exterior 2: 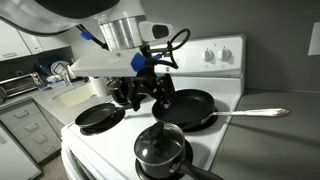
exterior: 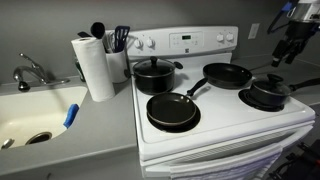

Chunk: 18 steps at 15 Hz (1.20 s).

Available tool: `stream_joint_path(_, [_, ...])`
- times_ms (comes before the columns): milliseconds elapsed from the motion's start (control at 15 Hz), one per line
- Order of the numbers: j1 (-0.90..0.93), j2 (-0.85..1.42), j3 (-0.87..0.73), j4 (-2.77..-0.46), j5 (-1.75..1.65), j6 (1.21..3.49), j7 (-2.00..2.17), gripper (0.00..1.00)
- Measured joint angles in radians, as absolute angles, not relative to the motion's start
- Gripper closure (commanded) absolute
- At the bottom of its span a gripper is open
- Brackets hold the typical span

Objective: Remove the lid from the pot on the bottom right stove plate

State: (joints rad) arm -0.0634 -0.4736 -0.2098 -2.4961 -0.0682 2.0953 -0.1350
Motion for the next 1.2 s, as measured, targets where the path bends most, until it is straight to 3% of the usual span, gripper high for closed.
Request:
stream_joint_path(400, [-0.060,-0.473,-0.283,-2.536,0.084,2.188,-0.351,0.00])
stream_joint_path(1200, [-0.069,-0.411,-0.270,-2.632,-0.010,2.300,-0.341,0.00])
